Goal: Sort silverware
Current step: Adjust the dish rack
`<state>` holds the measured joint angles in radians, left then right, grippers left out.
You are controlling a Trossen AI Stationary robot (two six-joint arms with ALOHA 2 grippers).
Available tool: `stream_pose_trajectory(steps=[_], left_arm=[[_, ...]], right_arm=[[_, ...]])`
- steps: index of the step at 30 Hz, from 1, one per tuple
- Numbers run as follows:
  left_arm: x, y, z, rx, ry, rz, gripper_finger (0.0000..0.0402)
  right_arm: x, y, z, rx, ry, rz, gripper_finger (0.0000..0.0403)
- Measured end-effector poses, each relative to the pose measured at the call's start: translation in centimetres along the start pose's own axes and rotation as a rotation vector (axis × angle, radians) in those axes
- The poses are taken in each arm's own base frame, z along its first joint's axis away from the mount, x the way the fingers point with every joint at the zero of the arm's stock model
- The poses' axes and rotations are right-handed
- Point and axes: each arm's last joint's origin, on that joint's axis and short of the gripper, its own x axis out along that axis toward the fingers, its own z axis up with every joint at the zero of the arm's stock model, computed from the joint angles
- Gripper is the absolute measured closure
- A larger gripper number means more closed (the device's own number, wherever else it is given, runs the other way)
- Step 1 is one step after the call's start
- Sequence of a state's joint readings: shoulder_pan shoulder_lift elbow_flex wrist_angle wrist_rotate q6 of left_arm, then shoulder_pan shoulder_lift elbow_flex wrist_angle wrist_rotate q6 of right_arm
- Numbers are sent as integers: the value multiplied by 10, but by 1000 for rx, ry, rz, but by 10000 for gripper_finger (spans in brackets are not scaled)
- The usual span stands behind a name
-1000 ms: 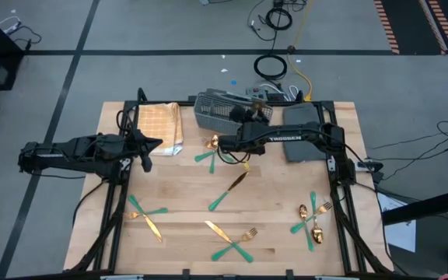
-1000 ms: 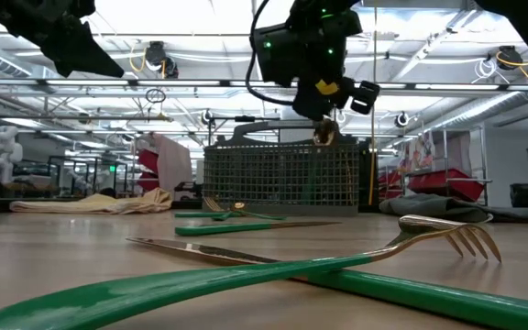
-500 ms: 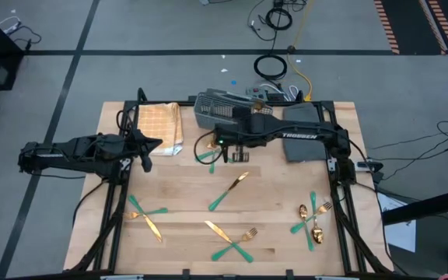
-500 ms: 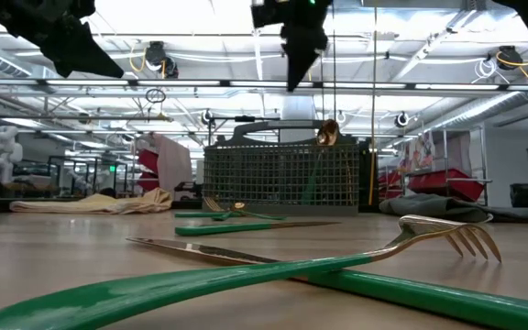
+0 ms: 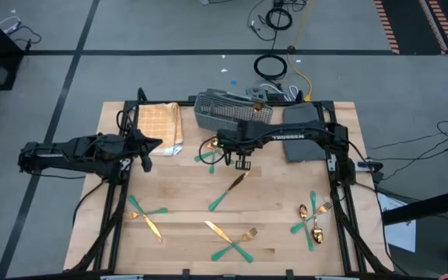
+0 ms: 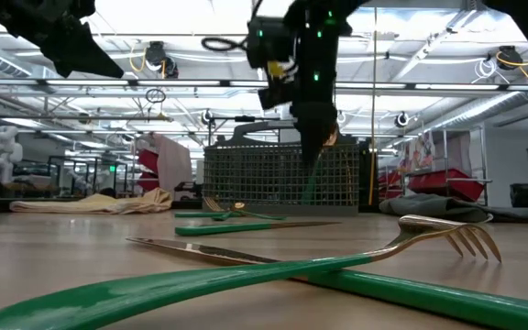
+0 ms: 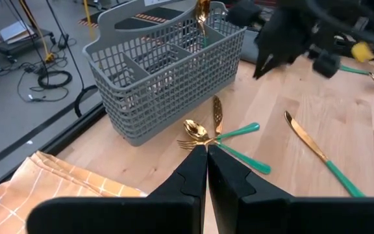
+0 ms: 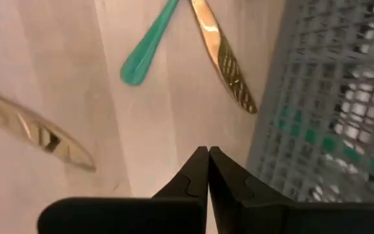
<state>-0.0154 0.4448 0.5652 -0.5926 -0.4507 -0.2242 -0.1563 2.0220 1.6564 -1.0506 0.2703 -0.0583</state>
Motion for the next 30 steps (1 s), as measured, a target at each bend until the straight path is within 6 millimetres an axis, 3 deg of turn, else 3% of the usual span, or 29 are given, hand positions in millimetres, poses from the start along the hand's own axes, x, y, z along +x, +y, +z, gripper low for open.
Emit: stream_pose_trajectory(steps=[11, 30], left_arm=[[0, 0, 0, 2, -1, 5, 381], [0, 1, 0, 1, -6, 28, 381]], right_arm=[[35, -40, -4, 54, -67, -48, 403], [42, -74, -3, 68, -126, -88, 403]])
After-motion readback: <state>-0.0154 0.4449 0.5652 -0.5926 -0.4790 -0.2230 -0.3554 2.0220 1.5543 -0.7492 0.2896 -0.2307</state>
